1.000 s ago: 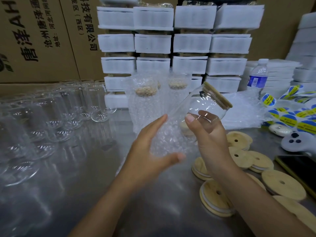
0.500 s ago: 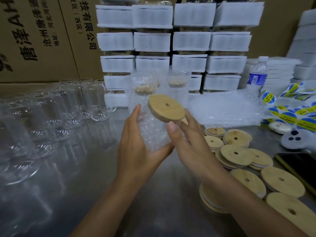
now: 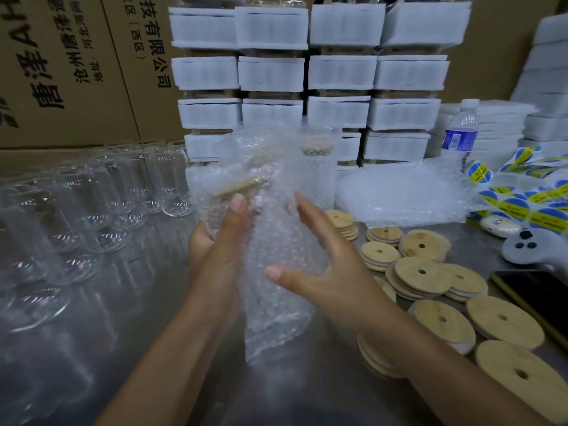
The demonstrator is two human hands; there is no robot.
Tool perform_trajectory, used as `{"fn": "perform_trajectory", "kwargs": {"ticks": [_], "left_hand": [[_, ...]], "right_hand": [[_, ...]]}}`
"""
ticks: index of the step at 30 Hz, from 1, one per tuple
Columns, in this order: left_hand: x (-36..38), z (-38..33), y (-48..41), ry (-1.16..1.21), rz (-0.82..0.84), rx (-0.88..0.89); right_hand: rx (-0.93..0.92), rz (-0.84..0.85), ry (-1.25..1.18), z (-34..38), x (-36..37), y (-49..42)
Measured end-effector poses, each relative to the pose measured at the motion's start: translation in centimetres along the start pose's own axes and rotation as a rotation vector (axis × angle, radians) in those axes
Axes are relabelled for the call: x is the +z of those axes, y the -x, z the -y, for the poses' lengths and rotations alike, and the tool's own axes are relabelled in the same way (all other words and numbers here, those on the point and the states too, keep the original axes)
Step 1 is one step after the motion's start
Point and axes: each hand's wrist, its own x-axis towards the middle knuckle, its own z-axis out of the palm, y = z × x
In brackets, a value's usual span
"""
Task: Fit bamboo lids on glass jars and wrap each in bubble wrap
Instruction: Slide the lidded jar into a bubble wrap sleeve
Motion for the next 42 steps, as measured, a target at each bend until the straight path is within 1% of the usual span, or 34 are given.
{"fn": "perform_trajectory", "kwargs": {"ticks": [2,4,7,11,14,18,20,22,24,27,30,33,35,39,42], "left_hand": [[0.1,-0.2,0.2,0.037,0.036,-0.003],[0.2,-0.3,0.4,0.045,0.062,0.012],[0.0,-0.5,0.2,0.044,0.103,0.041],[-0.1,-0.6,-0.1,0.024,0.177,0.012],[-0.5,-0.3,-0.7,0.007,0.193,-0.009],[-1.3,0.7,-1.1,-0.195,0.368,-0.009],[-1.6,1.4,-1.0,-0.314,0.428,-0.058],[-1.8,2.1,-0.7,-0.406,0.498,-0.126],[-2.1,3.0,-0.5,-0.445,0.545,-0.12],[-2.2,3.4,-0.4,-0.432,0.505,-0.084],[-2.3,3.4,-0.6,-0.373,0.453,-0.109],[-2.4,3.5,-0.7,-0.257,0.392,-0.181],[-2.4,3.5,-0.7,-0.2,0.36,-0.2],[-1.9,3.5,-0.5,-0.184,0.285,-0.188],[-1.8,3.3,-0.5,-0.177,0.269,-0.169]], "right_hand": [[-0.01,0.04,-0.023,0.0,0.6,0.1],[-0.027,0.038,-0.075,-0.2,0.9,0.0],[-0.034,0.0,-0.148,-0.5,1.2,0.0],[-0.023,-0.056,-0.219,-1.1,1.6,0.0],[-0.005,-0.141,-0.256,-1.4,1.6,-0.3],[0.005,-0.315,-0.322,-1.4,0.7,-0.7],[-0.015,-0.398,-0.314,-1.3,0.1,-1.0],[-0.045,-0.443,-0.303,-1.3,-0.4,-1.2],[-0.043,-0.454,-0.281,-1.3,-0.6,-1.2],[0.003,-0.418,-0.269,-1.5,-0.9,-1.3],[0.069,-0.361,-0.307,-1.2,-1.2,-1.5],[0.035,-0.323,-0.343,-0.8,-1.4,-1.6],[0.044,-0.282,-0.344,-0.7,-1.4,-1.6],[0.065,-0.212,-0.37,-0.5,-0.9,-1.4],[0.083,-0.208,-0.394,-0.4,-0.5,-1.4]]}}
